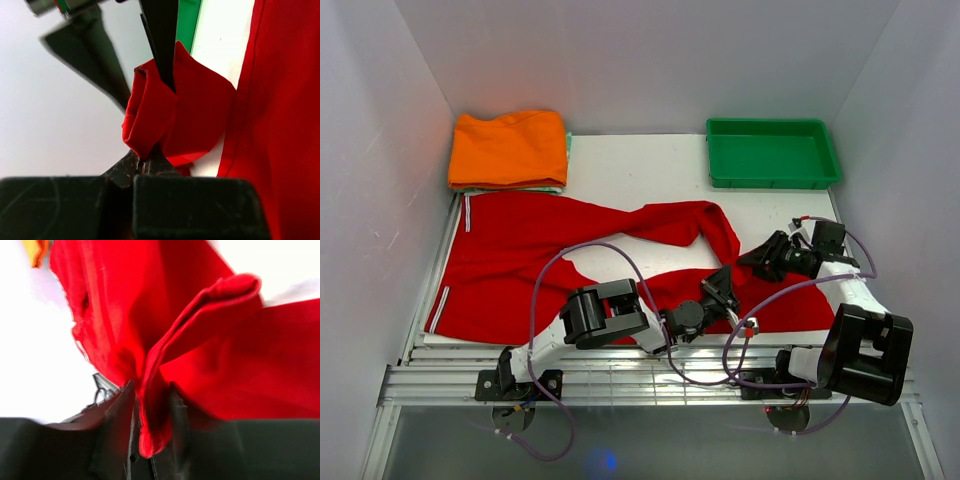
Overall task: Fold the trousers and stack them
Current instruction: Flatten the trousers out
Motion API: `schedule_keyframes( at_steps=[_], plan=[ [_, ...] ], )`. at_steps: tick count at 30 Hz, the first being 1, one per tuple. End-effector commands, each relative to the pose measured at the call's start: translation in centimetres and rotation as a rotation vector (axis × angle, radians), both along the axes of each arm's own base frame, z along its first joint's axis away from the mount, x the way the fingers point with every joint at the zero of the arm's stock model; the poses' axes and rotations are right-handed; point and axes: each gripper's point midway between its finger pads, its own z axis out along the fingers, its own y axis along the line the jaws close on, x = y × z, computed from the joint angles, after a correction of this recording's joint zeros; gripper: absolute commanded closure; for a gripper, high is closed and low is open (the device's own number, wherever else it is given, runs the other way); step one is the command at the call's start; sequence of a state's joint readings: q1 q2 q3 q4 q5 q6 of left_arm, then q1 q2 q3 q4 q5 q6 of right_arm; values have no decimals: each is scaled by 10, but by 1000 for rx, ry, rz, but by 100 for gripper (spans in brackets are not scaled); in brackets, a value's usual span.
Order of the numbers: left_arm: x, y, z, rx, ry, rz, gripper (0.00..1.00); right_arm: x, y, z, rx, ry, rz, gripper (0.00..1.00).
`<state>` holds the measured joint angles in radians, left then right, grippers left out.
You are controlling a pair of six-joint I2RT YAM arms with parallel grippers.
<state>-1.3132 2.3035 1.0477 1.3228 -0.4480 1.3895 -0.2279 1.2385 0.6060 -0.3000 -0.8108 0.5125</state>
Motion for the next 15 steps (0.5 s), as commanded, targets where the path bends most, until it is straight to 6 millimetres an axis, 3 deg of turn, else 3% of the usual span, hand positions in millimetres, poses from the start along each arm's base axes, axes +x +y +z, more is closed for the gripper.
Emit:
schedule_keyframes(
  at_steps=[1,2,3,7,8,10,11,13,14,15],
  plan=[
    [-10,9,83,-338,-112,-18,100,16,-6,3,-30,-32,-42,73],
    [-10,10,84,-340,-111,-10,100,17,-8,4,-41,-35,-45,89],
    [-9,12,83,-336,-110,-4,100,18,-8,7,-50,-47,-43,92],
    [-8,25,97,-342,-114,29,79,27,-19,18,-132,-113,-37,92],
    [-10,44,113,-349,-110,47,59,38,-28,32,-208,-207,13,92],
    [-10,62,123,-349,-85,68,47,42,-39,38,-286,-231,43,92],
    [-5,82,131,-348,-24,109,40,53,-47,51,-342,-305,82,92],
    [2,101,136,-348,72,146,35,61,-62,61,-408,-352,93,92],
    [7,107,114,-223,154,176,32,65,-66,65,-417,-366,102,92],
    [14,127,143,-363,261,191,29,72,-72,79,-458,-437,139,92]
  ],
)
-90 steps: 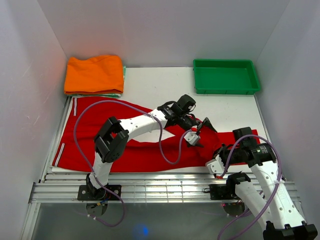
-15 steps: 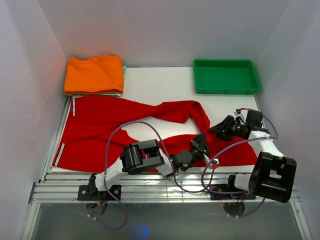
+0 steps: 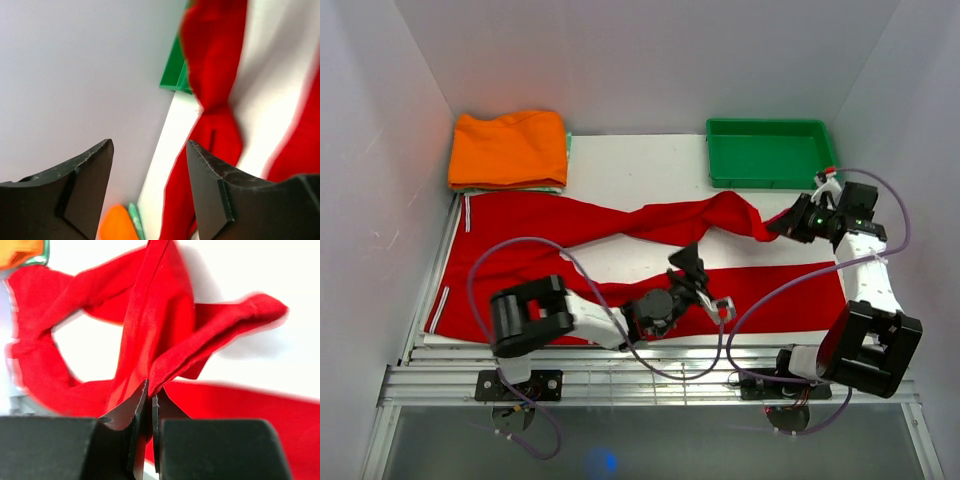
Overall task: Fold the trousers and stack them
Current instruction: Flatten the trousers out
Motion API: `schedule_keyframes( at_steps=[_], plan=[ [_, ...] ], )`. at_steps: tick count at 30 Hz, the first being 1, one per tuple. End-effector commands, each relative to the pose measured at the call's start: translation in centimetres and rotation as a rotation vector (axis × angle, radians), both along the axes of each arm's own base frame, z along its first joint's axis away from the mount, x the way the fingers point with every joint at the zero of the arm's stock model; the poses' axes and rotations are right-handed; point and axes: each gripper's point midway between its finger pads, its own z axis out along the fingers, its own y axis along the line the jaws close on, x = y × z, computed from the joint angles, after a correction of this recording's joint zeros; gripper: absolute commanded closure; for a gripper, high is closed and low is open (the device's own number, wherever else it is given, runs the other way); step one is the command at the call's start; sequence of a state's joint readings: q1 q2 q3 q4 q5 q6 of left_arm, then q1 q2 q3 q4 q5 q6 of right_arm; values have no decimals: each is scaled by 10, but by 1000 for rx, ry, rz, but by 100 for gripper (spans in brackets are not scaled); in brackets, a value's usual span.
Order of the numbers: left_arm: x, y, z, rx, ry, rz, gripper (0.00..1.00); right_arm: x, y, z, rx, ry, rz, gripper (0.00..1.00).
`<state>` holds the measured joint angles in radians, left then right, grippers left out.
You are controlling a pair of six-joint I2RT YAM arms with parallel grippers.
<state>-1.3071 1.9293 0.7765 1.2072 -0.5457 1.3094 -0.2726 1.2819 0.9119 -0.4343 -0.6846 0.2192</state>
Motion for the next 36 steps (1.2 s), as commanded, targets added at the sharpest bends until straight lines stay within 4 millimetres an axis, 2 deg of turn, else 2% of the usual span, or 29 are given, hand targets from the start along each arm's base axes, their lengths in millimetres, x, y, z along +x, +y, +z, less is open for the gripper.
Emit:
schedule_keyframes(
  at_steps=[1,2,3,4,5,6,7,8,9,10,11,12,14,17,20,22,23,24,26,27,28,29,31,32,33,34,35,36],
  plan=[
    [21,59,84,-328,250,115,28,18,-26,28,-195,-172,119,92],
    [23,72,56,-202,364,157,27,21,-27,31,-213,-191,143,92],
    [34,91,56,-222,440,198,26,24,-30,39,-267,-241,193,92],
    [30,95,77,-358,577,155,26,26,-32,42,-287,-258,206,92],
    [26,118,46,-259,725,227,26,28,-32,43,-299,-278,226,92],
    [48,153,43,-314,820,320,26,23,-31,42,-307,-270,258,92],
    [51,169,38,-396,947,364,26,26,-33,48,-358,-323,309,92],
    [45,187,33,-388,1051,368,26,28,-35,47,-378,-331,319,92],
    [66,229,30,-459,1069,470,26,28,-36,47,-401,-340,340,92],
    [69,247,25,-468,1085,495,26,26,-39,45,-441,-355,379,92],
    [63,259,16,-469,1136,470,26,27,-42,43,-460,-354,382,92],
    [71,289,10,-503,1154,517,26,27,-43,41,-470,-355,390,92],
    [63,306,-9,-435,1186,518,28,28,-42,39,-477,-367,415,92],
    [53,307,-18,-340,1175,449,27,32,-41,42,-457,-376,413,92],
    [44,314,-31,-356,1286,460,27,35,-39,52,-476,-429,439,92],
    [62,330,-24,-477,1373,489,28,37,-40,56,-533,-478,496,92],
    [70,351,-24,-541,1400,550,29,37,-42,60,-556,-484,528,92],
    [79,358,-23,-587,1420,580,29,39,-45,62,-605,-518,571,92],
    [109,395,-30,-666,1411,724,29,42,-49,64,-651,-539,612,92],
    [117,424,-36,-728,1409,808,30,44,-49,71,-686,-577,644,92],
    [131,438,-47,-778,1447,854,30,45,-49,75,-702,-602,663,92],
    [134,466,-56,-841,1460,924,31,45,-49,81,-728,-635,681,92],
    [137,492,-77,-893,1509,1004,32,42,-46,90,-794,-739,757,92],
    [139,505,-98,-906,1556,1052,32,36,-44,101,-848,-804,778,92],
    [135,523,-110,-931,1570,1099,32,34,-44,105,-925,-879,832,92],
    [131,532,-123,-930,1592,1133,33,28,-45,93,-942,-890,853,92],
    [125,540,-145,-930,1648,1183,33,21,-45,97,-997,-927,865,92],
    [119,553,-155,-947,1661,1225,34,20,-48,94,-1053,-959,898,92]
  ],
)
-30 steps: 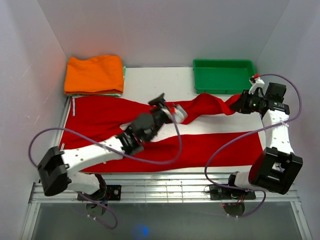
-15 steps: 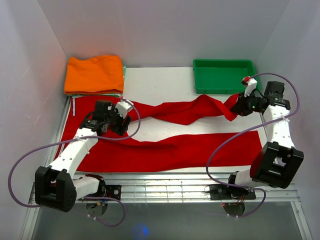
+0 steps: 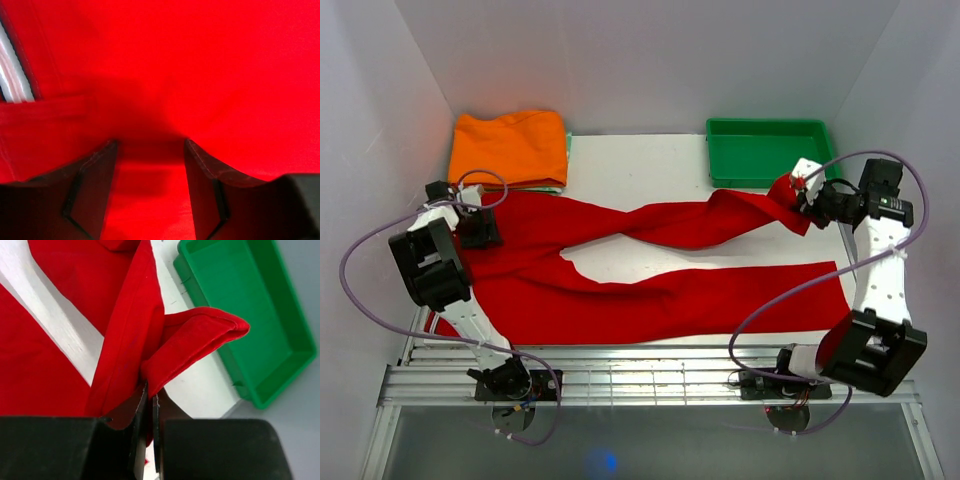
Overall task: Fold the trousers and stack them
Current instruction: Flatten the trousers out
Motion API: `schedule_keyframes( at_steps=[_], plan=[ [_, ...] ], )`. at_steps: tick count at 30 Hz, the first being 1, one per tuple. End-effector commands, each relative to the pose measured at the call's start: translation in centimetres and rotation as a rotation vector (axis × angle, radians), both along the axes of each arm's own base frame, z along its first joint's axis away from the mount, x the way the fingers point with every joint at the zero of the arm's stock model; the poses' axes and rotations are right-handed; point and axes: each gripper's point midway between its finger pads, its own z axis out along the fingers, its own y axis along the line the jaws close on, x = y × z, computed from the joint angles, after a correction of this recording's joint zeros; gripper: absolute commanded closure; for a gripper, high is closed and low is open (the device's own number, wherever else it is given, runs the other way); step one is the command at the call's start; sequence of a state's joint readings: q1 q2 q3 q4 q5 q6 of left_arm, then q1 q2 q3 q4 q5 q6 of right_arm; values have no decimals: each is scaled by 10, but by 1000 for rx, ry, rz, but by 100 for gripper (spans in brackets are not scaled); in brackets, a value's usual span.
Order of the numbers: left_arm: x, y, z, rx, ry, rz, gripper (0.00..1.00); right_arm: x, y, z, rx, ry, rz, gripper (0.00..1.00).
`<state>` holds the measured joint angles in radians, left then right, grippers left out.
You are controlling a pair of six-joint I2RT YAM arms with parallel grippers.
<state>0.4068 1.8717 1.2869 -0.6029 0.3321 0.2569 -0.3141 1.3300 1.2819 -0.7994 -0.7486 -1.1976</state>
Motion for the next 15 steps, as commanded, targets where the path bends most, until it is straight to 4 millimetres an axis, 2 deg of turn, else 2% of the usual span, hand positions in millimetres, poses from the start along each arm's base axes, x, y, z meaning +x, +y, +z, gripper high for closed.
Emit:
schedule_keyframes(
  at_steps=[1,2,3,6,7,9,10,12,14,15],
  plan=[
    [-27,24,-35,-33,160,96,34,-15,-8,6,-185,-222,143,92],
    [-30,31,-48,-35,185,116,34,-18,-14,7,-202,-254,136,92],
    [-36,44,-54,-19,204,148,35,-18,-21,5,-206,-268,118,92],
    [-46,65,-73,6,258,195,37,-15,-51,-4,-200,-257,39,92],
    [-49,71,-77,7,268,211,38,-12,-70,-7,-172,-225,-22,92],
    [-52,76,-81,27,279,215,38,-6,-80,-10,-137,-191,-60,92],
    [-52,78,-83,37,278,216,38,-1,-91,-19,-103,-150,-89,92],
    [-56,81,-90,50,302,216,38,8,-103,-11,-47,-137,-138,92],
    [-54,83,-92,42,289,217,39,19,-107,-18,20,-98,-157,92],
    [-53,82,-92,27,279,213,38,23,-108,-13,61,-91,-176,92]
  ],
)
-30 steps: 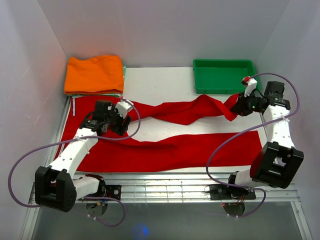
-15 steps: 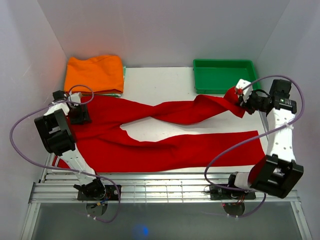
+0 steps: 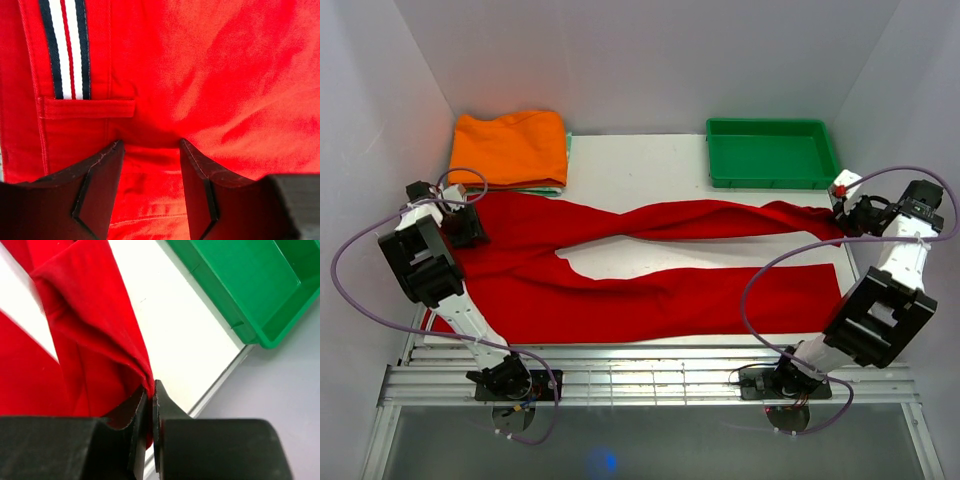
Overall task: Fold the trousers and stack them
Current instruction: Flatten the trousers out
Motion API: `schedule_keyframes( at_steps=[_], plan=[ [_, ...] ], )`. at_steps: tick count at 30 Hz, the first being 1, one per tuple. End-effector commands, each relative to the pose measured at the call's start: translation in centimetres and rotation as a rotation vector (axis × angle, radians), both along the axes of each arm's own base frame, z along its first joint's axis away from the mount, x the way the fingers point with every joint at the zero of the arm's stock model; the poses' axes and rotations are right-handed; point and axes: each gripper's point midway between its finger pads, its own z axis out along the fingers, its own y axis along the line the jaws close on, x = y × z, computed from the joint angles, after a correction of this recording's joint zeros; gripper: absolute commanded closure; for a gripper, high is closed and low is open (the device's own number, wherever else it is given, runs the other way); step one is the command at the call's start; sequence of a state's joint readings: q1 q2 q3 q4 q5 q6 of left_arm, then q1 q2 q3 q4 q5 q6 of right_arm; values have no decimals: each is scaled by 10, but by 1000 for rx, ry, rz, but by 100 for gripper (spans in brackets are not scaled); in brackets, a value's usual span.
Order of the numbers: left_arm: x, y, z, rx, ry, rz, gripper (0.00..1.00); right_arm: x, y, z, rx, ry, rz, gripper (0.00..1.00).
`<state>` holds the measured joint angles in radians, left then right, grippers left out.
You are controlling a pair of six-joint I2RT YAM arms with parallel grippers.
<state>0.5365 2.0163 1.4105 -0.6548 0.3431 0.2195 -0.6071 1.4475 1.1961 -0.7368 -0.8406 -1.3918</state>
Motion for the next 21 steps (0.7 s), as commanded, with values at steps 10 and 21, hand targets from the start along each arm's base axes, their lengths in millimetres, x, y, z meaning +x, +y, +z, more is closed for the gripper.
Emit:
schedule_keyframes(
  at_steps=[10,21],
  plan=[
    [-15,-104,71,-160,-316,-553,36,7,20,-6,279,105,0,92],
    [-5,-340,119,163,-568,-1219,38,7,17,-24,393,219,-134,92]
  ],
)
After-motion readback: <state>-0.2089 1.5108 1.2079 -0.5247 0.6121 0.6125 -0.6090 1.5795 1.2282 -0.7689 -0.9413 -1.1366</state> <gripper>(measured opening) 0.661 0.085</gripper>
